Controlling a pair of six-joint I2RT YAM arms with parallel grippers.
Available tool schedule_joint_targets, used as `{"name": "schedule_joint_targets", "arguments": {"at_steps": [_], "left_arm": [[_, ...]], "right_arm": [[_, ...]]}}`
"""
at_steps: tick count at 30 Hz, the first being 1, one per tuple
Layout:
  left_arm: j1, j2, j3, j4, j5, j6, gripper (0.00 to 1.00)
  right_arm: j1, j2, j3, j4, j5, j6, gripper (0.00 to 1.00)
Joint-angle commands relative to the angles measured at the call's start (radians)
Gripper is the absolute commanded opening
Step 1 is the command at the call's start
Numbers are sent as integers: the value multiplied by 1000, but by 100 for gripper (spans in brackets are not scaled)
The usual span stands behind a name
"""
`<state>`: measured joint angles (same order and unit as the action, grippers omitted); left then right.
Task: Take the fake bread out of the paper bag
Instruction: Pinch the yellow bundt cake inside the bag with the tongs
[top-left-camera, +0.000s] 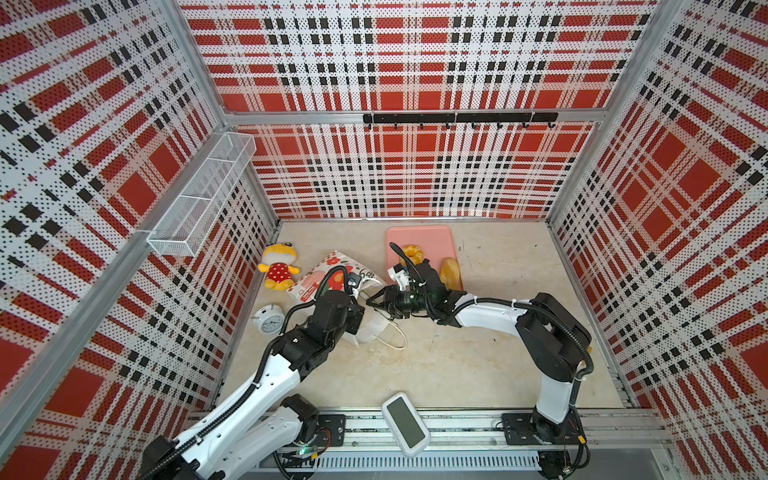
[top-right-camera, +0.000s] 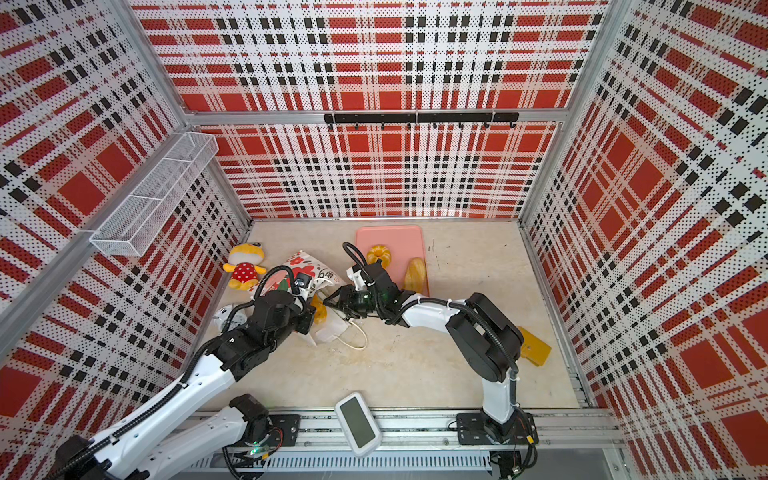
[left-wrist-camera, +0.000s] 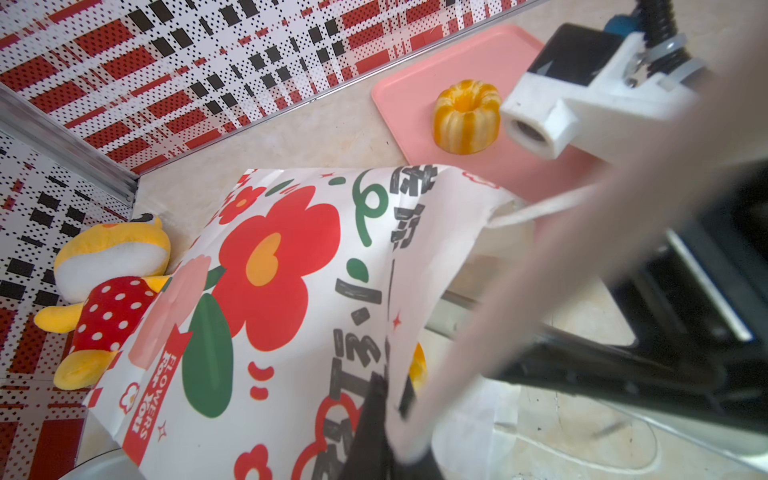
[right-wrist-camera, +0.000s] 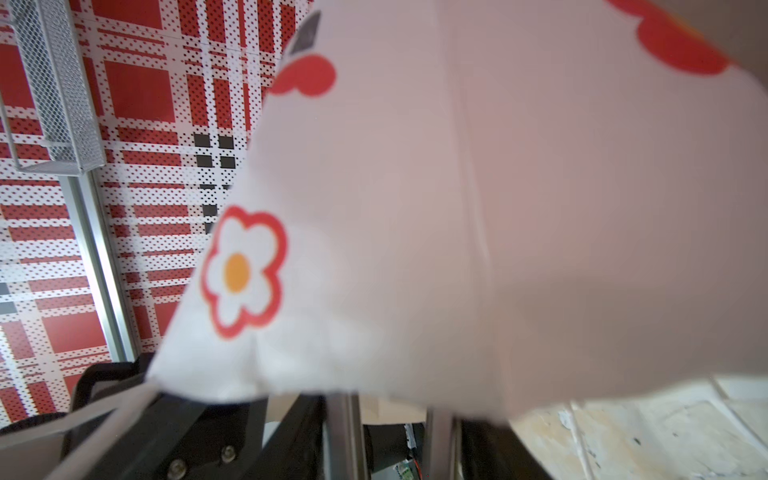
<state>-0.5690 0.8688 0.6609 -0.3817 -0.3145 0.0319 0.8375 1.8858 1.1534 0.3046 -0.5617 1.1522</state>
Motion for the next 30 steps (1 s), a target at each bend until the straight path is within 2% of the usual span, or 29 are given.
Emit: {"name": "schedule_joint_targets", "arguments": {"at_steps": [1,5,9,18,22,27,30], "left_arm": [[-1,3,2,23,12,9,0],[0,9,11,17,12,22,0],[0,9,20,8,5,35,0],[0,13,23,17,9,40,0],[1,14,22,12,11,39,0],[-1,2,17,18,8,31,0],[-2,-1,16,18,6,25,0]], "right_arm": [[16,37,49,133,-11,63,49],[23,99,64,223,-19,144,48],[26,116,58,235,-14,182,47],[25,112,89,160,-29,142,46],[25,117,123,151,-42,123,28],[22,5,97,-66,19,-36,16],[19,-76,39,-131,51,-85,5]]}}
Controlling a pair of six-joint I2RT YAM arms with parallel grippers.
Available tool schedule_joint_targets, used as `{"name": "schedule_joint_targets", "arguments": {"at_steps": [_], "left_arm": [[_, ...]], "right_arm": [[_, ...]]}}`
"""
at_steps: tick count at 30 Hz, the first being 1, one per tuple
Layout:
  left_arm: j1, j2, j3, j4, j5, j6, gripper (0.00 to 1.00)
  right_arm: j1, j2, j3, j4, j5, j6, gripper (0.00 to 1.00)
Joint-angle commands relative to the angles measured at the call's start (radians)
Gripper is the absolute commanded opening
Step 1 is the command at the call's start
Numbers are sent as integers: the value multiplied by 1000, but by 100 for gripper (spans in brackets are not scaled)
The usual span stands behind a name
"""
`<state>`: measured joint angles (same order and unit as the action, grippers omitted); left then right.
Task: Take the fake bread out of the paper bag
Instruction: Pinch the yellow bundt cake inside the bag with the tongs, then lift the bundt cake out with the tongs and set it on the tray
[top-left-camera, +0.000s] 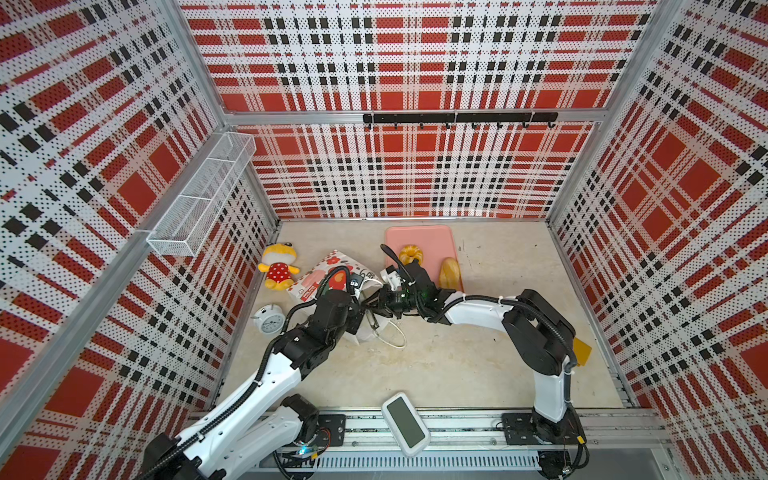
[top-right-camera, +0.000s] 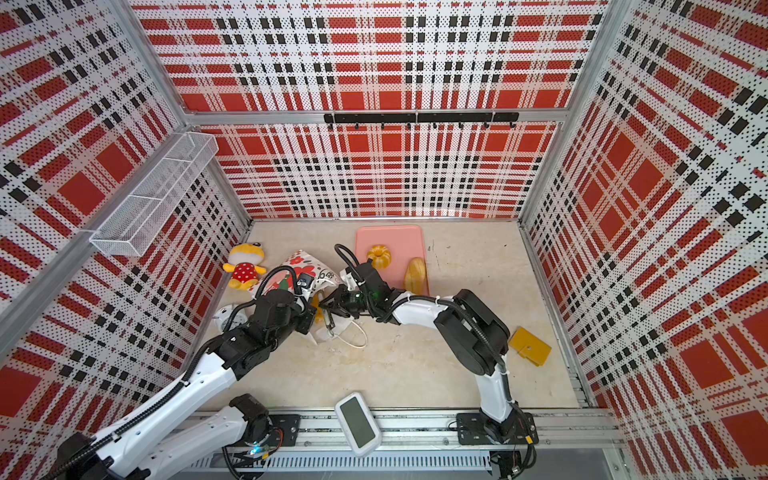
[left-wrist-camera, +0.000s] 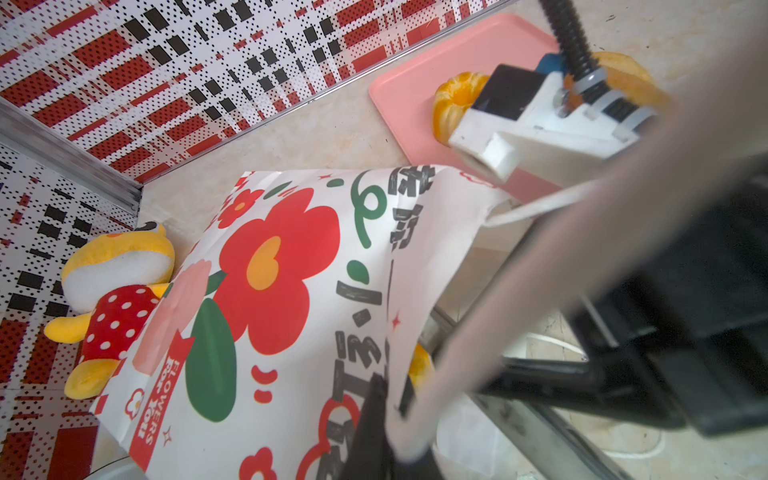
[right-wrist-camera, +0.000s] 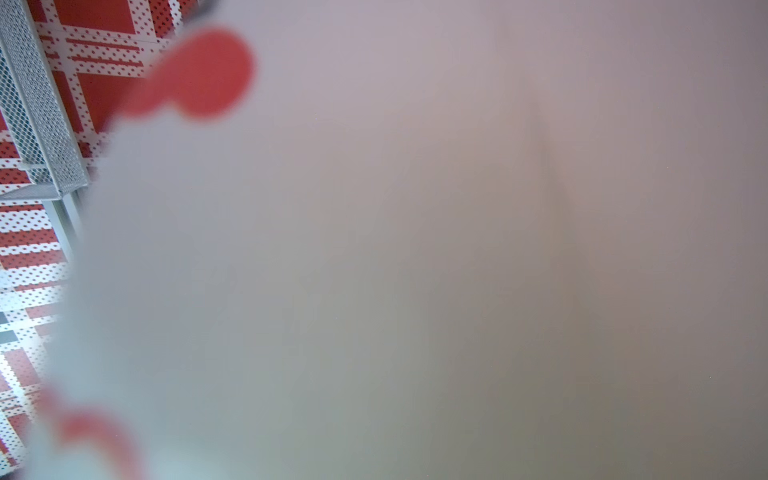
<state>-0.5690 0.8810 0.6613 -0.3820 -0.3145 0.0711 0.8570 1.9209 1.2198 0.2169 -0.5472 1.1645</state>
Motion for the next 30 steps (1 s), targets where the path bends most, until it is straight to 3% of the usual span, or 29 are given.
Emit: {"name": "schedule_joint_targets", "arguments": {"at_steps": [1,17,30], "left_arm": [[-1,-13,16,18,4,-18,0],[21,4,35,-2,-76,-121,0],[60,109,89,45,-96,-226,0]], "right_arm": [[-1,-135,-47,-60,45,-108,1],[-8,-321,-81,-397,128,-301,0],[-3,-431,-112,-466,163,-336,0]]}}
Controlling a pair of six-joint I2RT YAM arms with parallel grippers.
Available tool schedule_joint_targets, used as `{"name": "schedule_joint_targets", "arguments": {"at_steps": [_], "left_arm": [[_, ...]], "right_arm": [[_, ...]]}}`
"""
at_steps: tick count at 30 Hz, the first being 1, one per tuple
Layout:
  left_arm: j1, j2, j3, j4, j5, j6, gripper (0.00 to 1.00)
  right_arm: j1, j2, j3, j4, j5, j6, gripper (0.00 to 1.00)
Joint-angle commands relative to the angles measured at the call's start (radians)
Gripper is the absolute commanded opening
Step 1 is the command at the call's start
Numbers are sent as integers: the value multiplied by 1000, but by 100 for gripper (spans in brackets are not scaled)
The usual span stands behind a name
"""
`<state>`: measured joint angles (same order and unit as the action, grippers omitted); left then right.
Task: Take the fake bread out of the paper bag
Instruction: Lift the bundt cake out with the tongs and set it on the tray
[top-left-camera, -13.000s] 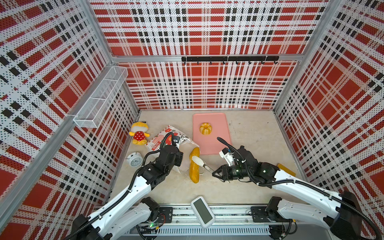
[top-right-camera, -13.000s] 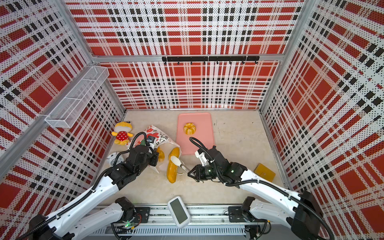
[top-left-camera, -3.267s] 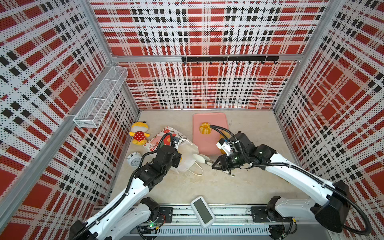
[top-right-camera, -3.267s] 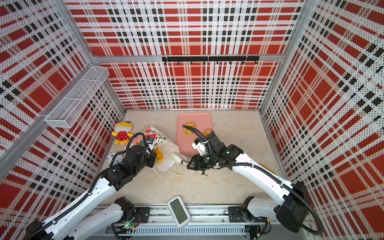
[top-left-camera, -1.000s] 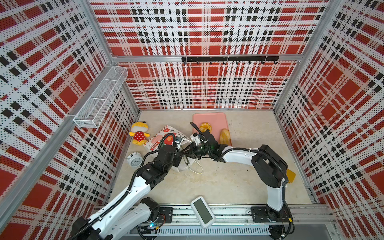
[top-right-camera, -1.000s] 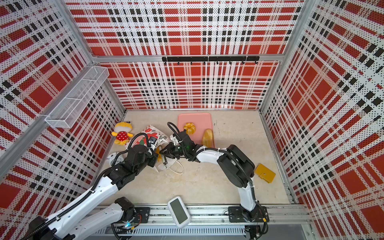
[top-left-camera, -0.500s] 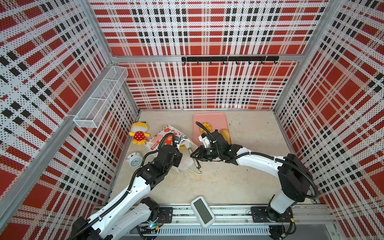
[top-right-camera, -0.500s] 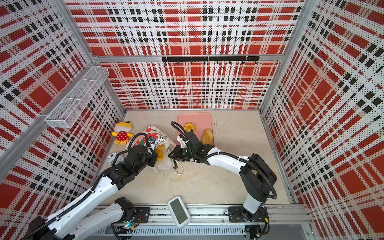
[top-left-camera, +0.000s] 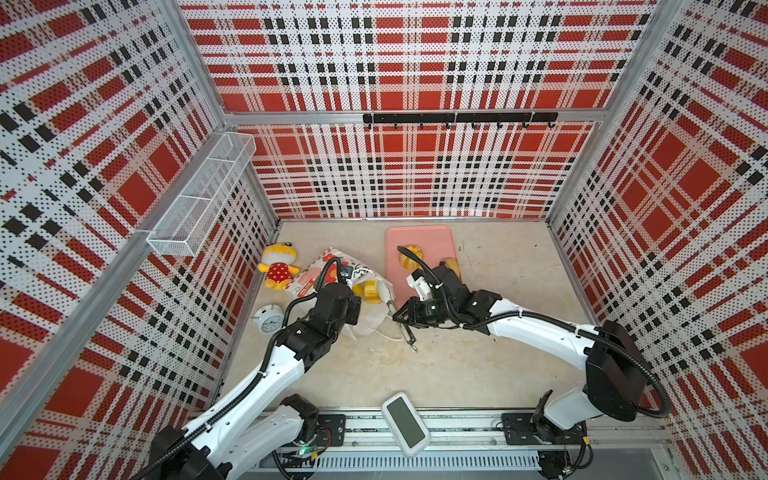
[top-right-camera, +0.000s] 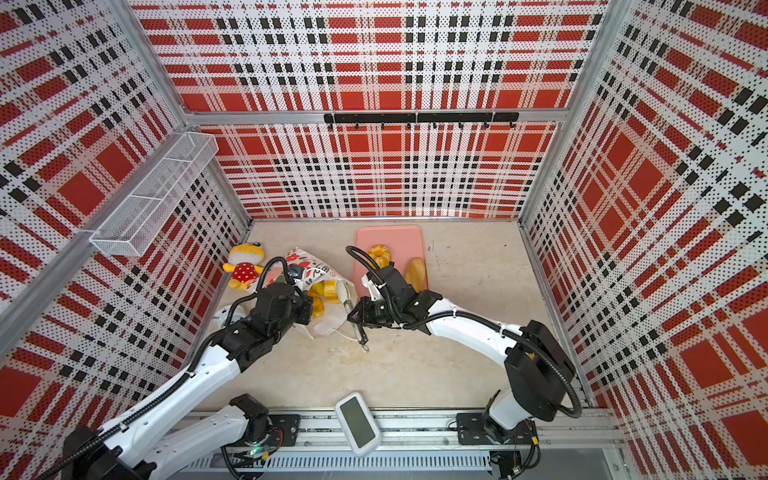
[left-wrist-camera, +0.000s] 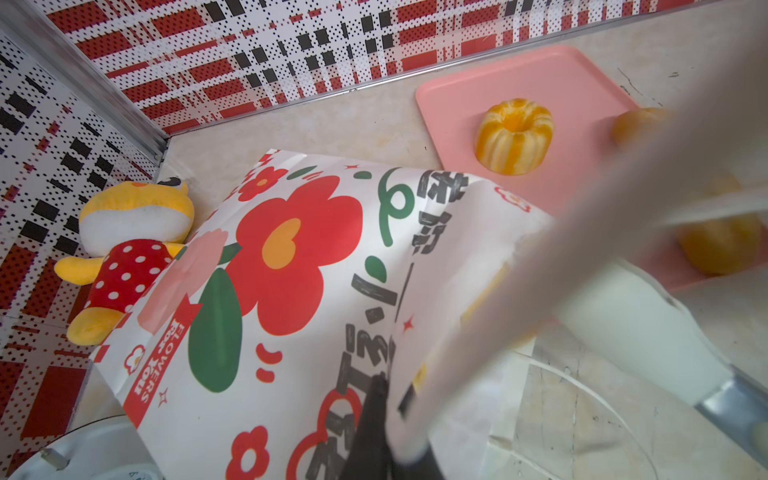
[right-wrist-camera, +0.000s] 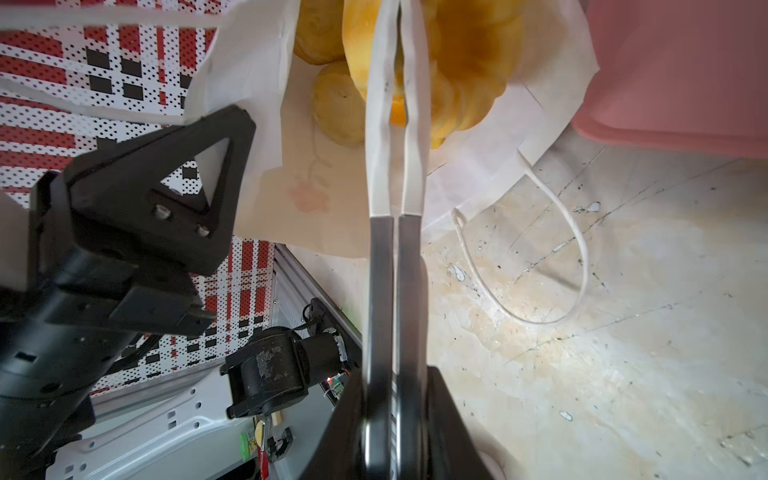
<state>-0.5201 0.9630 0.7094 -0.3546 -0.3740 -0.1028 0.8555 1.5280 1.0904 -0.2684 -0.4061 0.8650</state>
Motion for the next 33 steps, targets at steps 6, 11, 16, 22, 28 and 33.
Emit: {"name": "schedule_joint_targets", "arguments": {"at_steps": [6,11,16,22,28,33], "left_arm": [[30,115,117,22,-97,-84,0],[62,158,136,76,-76,-86,0],[78,171,128,83,-44,-59,0],[82,124,89,67,14,-32,0],[81,49,61,32,65,7,0],[83,4,59,1,90,45,0]], "right_arm": [[4,-108,24,-62,56,-63,0],[-5,-213,61,-206,129,-125,0],[-44,-251,122,-339,189,-203,0],[-171,-169,225,-483,253,-363,0],[-276,-35,381,-577,307,-497,0],[-337,113,520,-647,354,-593,0]]}}
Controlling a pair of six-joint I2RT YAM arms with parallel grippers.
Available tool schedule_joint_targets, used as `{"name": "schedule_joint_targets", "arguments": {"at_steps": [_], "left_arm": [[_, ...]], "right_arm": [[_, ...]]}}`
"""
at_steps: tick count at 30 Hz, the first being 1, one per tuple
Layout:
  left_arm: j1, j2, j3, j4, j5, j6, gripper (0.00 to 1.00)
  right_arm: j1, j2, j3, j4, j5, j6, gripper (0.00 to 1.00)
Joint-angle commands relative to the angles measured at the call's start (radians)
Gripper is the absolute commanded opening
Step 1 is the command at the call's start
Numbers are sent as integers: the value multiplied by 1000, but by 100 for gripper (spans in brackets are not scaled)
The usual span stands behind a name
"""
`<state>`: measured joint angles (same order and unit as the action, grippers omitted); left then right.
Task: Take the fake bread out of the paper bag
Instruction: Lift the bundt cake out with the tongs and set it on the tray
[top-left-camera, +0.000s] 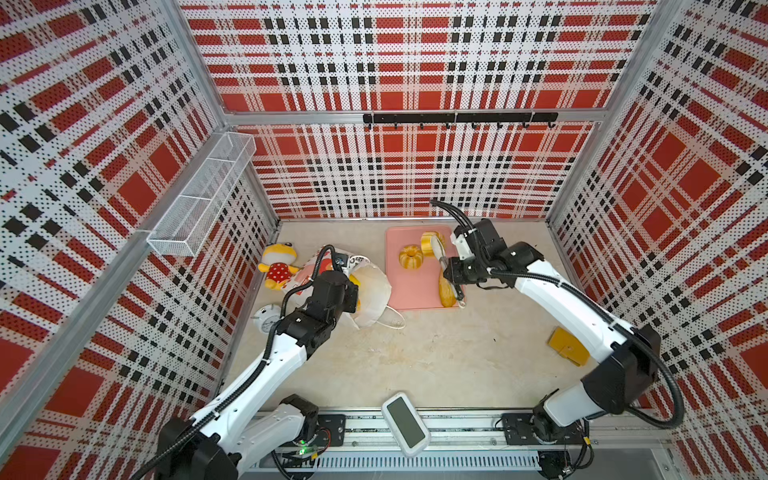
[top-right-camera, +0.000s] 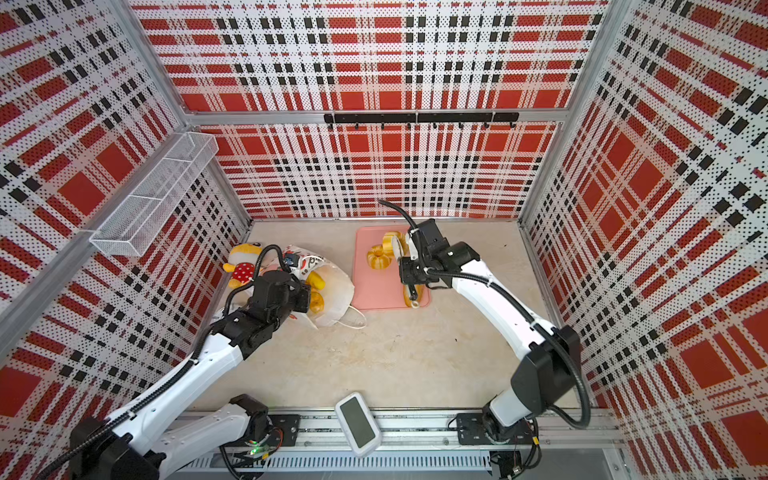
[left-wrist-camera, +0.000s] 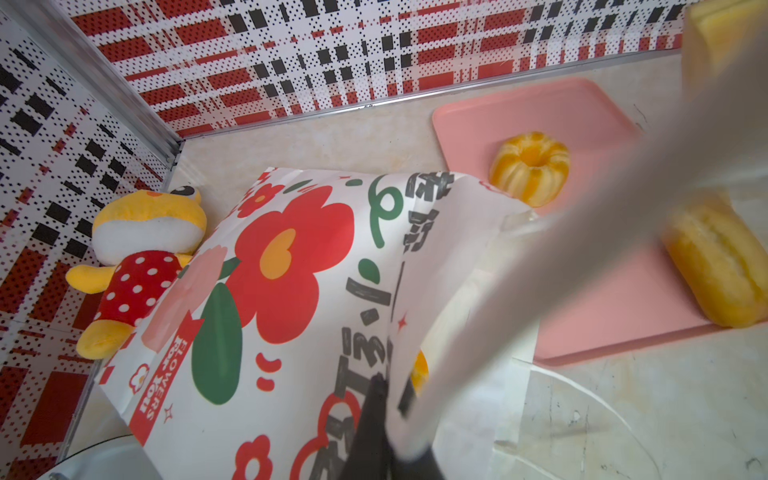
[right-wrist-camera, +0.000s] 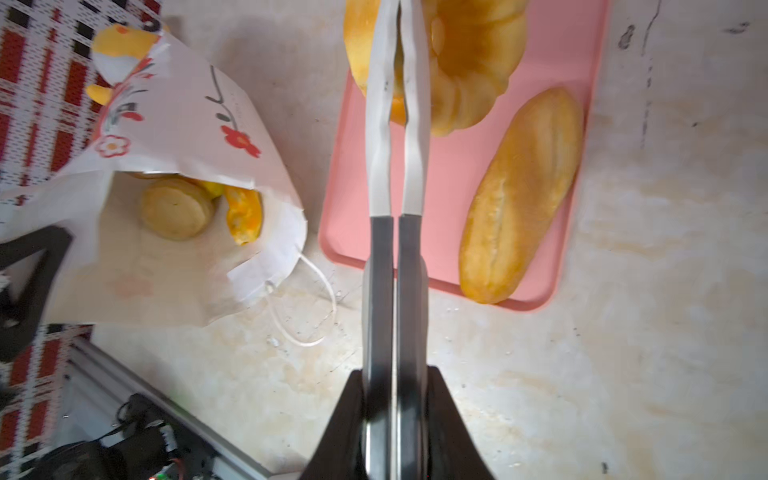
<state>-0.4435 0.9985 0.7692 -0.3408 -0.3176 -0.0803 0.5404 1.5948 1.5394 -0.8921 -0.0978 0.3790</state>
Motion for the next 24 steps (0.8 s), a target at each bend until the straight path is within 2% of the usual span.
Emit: {"name": "schedule_joint_targets", "arguments": {"at_steps": [1,6,12,18,23,24], "left_arm": [[7,-39,-1,-14,54,37,0],[0,-69,2,-28,141,115,0],[-13,-76,6,-70,149,196,0],[-16,-64,-3,-71,152,205,0],[-20,-47,-18,-57,159,196,0],[-20,-43,-21,-54,161,193,0]], "right_arm": [[-33,74,87,-24,58,-120,0],[-88,205,148,15,81,-185,0],[-129,368,274,-19,97,-224,0],[-143,512,415,-90,122,-258,0],[-143,547,448,-83,99,-258,0],[-143,544,448,-78,91,-256,3]]}}
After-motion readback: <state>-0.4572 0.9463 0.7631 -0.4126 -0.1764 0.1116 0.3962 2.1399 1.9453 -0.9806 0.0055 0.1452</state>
